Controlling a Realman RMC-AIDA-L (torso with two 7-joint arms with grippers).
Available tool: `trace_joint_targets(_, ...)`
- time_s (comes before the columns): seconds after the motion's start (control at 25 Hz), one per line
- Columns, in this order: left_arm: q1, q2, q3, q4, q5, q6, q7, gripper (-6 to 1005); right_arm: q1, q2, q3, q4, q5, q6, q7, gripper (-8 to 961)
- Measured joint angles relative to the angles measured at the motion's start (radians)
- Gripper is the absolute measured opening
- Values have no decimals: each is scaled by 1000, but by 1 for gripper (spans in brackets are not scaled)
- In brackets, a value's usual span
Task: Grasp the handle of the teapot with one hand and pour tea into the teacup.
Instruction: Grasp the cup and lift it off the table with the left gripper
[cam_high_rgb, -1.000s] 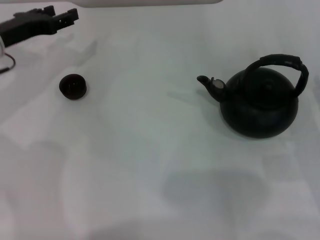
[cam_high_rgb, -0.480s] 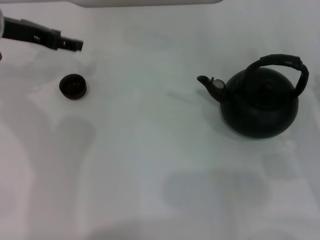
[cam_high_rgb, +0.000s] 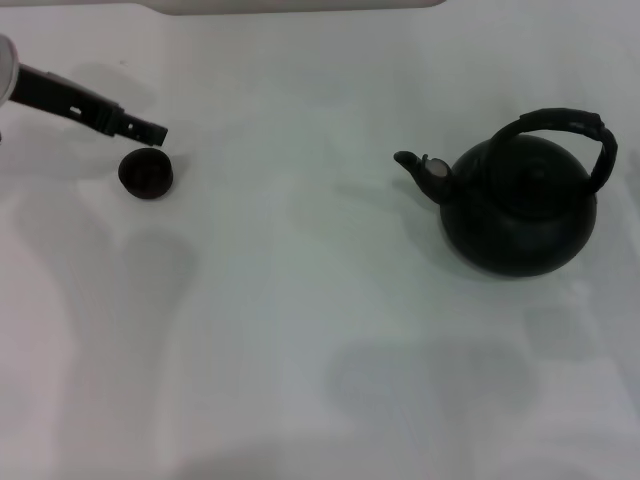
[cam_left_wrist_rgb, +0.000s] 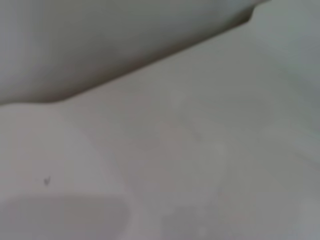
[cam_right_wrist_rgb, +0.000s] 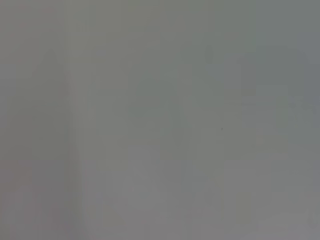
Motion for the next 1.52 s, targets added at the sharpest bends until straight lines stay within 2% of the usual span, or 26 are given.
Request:
trace_joint_targets(0.24, 8, -2, 0, 17, 3, -14, -17, 874, 1, 0, 0, -1, 0, 0, 0, 743)
trace_joint_targets(0.6, 14, -1, 0, 101, 57, -61, -30, 873, 1, 0, 0, 0, 0, 0, 0, 741)
trace_joint_targets(1.52, 0, -2, 0, 120, 104, -95, -61, 869, -4, 0, 0, 3, 4, 0, 0, 742)
